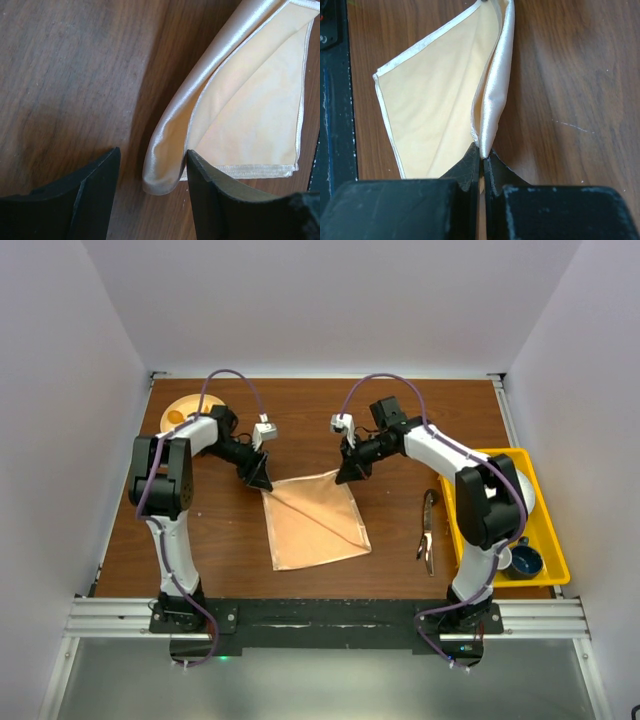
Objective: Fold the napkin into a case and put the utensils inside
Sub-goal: Pick up the upper triangle-folded napkin from the center of the board.
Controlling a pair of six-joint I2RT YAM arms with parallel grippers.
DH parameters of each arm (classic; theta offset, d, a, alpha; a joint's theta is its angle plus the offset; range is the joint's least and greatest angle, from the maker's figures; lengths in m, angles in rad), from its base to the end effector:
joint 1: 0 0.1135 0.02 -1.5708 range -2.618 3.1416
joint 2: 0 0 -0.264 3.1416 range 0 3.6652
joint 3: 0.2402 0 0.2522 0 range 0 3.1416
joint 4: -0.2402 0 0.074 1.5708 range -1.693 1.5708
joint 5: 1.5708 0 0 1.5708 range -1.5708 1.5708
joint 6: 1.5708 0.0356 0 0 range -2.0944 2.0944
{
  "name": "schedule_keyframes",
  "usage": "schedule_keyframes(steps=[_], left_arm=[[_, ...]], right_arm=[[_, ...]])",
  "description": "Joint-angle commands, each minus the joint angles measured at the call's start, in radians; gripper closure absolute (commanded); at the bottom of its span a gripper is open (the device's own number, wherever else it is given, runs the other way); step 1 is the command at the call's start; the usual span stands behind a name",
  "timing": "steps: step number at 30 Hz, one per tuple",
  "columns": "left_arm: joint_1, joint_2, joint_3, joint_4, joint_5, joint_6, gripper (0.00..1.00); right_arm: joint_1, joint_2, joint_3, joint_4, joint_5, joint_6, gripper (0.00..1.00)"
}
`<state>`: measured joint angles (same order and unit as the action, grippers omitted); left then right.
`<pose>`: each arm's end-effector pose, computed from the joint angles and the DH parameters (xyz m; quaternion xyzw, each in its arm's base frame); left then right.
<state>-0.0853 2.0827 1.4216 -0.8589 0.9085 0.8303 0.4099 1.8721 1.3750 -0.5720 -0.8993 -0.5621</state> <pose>0.3806 -0.0607 0.1448 0.4070 0.8009 -0.4003 0.1809 0.3452 0.1804 0.2172 -0.5029 0.7210 0.4028 0.2549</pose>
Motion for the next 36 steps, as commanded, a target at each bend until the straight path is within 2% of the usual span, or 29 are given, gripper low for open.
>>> schedule_keyframes(steps=[1,8,14,21,25,28,29,32,36], left_arm=[[0.016,0.040,0.054,-0.061,0.047,0.038,0.38],[0.016,0.079,0.068,-0.072,0.059,0.052,0.39],[0.016,0.103,0.085,-0.118,0.079,0.099,0.47],[0.016,0.102,0.091,-0.227,0.107,0.196,0.69],[0.016,0.096,0.085,-0.253,0.113,0.231,0.74],[0.016,0.088,0.076,-0.232,0.109,0.221,0.82],[0.016,0.086,0.077,-0.229,0.109,0.219,0.89],[0.016,0.073,0.085,-0.232,0.127,0.216,1.00],[0.016,-0.005,0.074,-0.187,0.130,0.175,1.00]], right_arm=[[0.012,-0.076,-0.019,0.004,-0.007,-0.074,1.00],[0.026,-0.102,-0.033,-0.014,-0.007,-0.131,1.00],[0.033,-0.114,-0.039,-0.031,-0.004,-0.157,1.00],[0.033,-0.113,-0.039,-0.032,-0.004,-0.150,1.00],[0.032,-0.114,-0.039,-0.029,-0.004,-0.144,1.00],[0.033,-0.116,-0.039,-0.034,-0.006,-0.144,1.00],[0.033,-0.117,-0.040,-0.034,-0.004,-0.145,1.00],[0.033,-0.122,-0.039,-0.037,0.002,-0.142,1.00],[0.032,-0.145,-0.054,0.010,0.037,-0.102,1.00]])
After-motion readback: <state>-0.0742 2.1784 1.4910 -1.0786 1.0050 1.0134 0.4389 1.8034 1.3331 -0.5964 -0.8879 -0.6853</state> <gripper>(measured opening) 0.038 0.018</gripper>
